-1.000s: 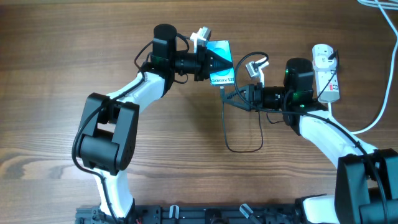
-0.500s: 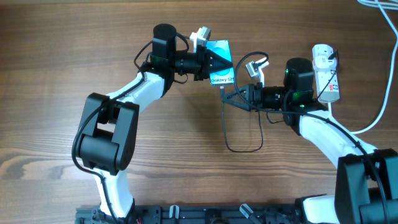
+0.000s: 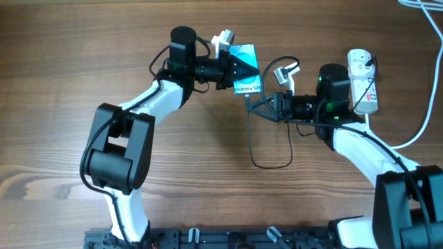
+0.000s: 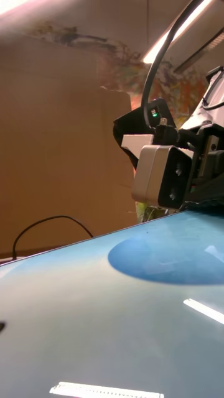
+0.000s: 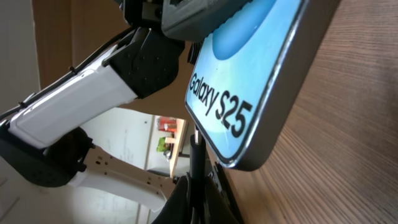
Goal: Plug charger to phone and switch on socket
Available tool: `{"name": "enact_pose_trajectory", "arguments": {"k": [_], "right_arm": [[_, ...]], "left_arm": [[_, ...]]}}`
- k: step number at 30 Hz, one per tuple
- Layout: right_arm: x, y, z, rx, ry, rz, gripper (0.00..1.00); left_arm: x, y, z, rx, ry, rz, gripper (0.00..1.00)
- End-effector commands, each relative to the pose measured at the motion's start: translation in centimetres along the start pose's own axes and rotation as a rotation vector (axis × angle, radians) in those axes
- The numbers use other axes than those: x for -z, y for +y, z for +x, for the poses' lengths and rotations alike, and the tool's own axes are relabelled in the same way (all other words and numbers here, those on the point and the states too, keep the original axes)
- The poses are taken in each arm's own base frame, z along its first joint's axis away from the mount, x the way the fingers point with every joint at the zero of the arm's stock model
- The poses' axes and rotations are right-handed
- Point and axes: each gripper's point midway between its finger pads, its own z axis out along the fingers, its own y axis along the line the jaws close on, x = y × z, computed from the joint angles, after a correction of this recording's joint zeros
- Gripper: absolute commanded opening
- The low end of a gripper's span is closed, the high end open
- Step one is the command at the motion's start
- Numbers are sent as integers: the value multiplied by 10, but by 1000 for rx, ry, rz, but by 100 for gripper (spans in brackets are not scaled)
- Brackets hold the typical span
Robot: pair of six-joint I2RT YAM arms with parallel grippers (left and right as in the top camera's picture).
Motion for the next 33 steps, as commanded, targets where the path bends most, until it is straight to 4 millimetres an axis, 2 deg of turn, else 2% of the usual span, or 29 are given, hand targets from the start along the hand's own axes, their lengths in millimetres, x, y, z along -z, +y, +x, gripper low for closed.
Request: {"name": "enact_pose_trajectory", "arguments": {"k": [1,33], "right_arm": [[1,6,-3,13,-13,2,4],[5,3,-7,-11,-32,12,4]], "left_arm": [[2,-4,-9,-52,-22,1,4],[5,-4,-11,-51,-26,1,4]]}}
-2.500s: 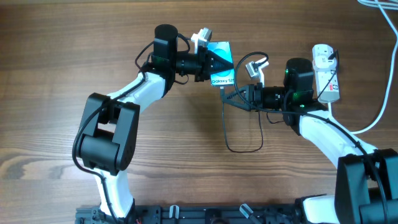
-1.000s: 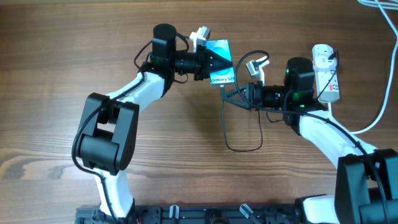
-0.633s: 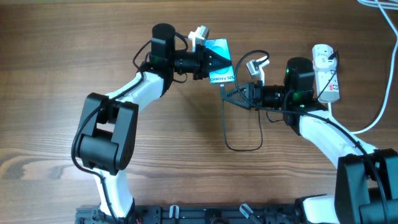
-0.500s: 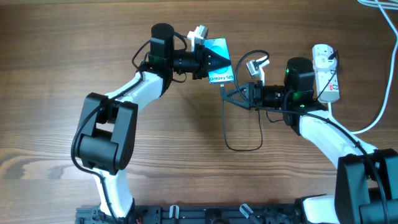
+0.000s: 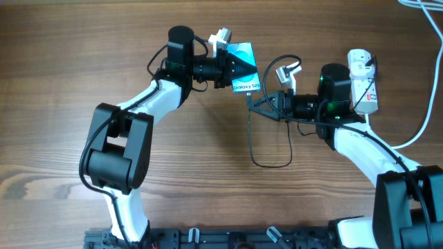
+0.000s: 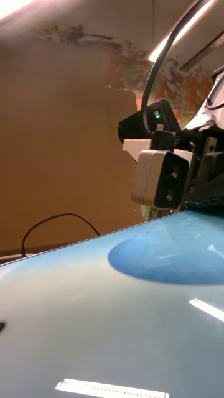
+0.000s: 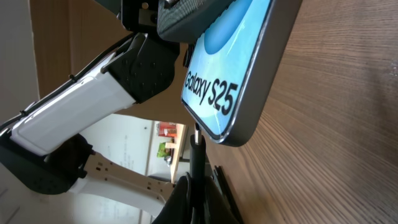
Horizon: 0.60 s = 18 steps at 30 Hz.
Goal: Plug charger to phone and switch on socket
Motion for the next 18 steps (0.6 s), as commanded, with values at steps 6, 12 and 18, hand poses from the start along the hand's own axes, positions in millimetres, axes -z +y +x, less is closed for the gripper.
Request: {"name": "enact_pose_trajectory", "arguments": {"k": [6,12,18], "right_arm": [[2,7,-1,3,-4,-6,4],[2,7,-1,-4,-2,-6,4],[2,6,0,-6,-2,-5,4]], "left_arm": [[1,-6,-6,-57,-2,10,4],[1,-6,-6,-59,-3,10,4],[0,-6,-6,-59,-2,10,4]]}}
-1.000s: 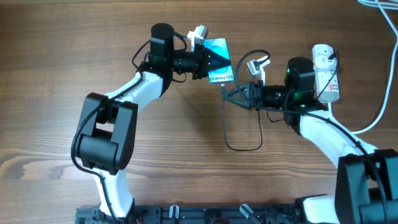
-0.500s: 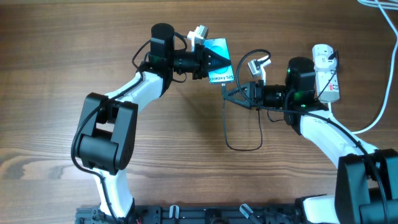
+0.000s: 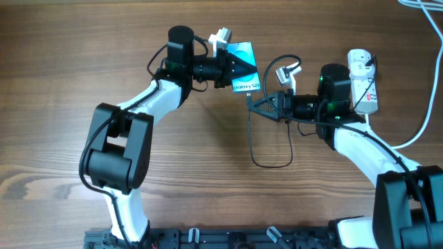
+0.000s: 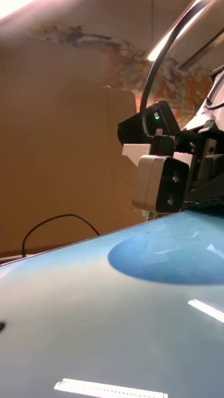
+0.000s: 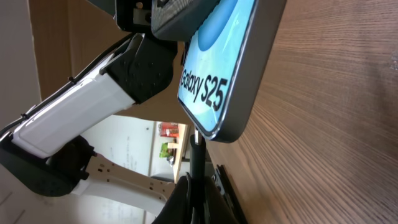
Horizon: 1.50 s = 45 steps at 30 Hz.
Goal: Plug charger to phone and switch on socket
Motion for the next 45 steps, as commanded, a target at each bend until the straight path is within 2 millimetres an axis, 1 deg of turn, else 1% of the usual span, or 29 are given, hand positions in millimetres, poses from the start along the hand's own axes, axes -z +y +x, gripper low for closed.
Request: {"name": "enact_pose_trajectory", "arguments": {"k": [1,7,31,45], "right_arm": [[2,7,-1,18,-4,-7,4],[2,7,-1,19,-4,-7,4],[2,8,-1,18,-2,-9,4],[2,4,-6,-7,-30,14,4]], "left_arm": [[0,-5,-5,-53,0,9,4],[-4,-6,-2,-54,10,10,4],[-5,-6,-2,-54,12,10,4],[-6,-6,-1,-54,14,11,4]]}}
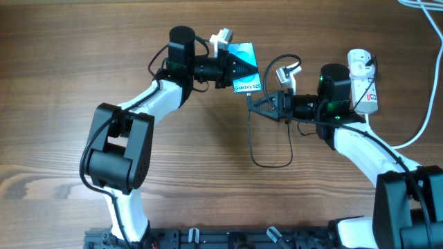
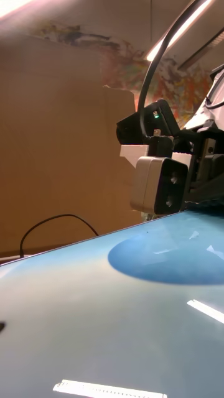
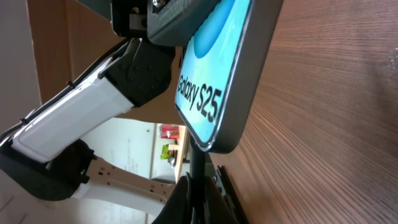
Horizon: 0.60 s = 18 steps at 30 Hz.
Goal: Plug charger to phone and switch on socket
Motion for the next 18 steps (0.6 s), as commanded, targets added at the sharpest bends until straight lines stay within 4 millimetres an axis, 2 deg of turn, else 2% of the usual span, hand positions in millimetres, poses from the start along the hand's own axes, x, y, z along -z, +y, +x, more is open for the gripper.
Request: {"name": "enact_pose_trajectory", "arguments": {"k": [1,18], "right_arm": [[2,5,-5,9,-25,8,4],[2,10,-4,30,-11,-12,4]], "left_arm": [[-3,-6,-3,-54,8,10,4],[-3,-6,-3,-62,7,10,4]]}}
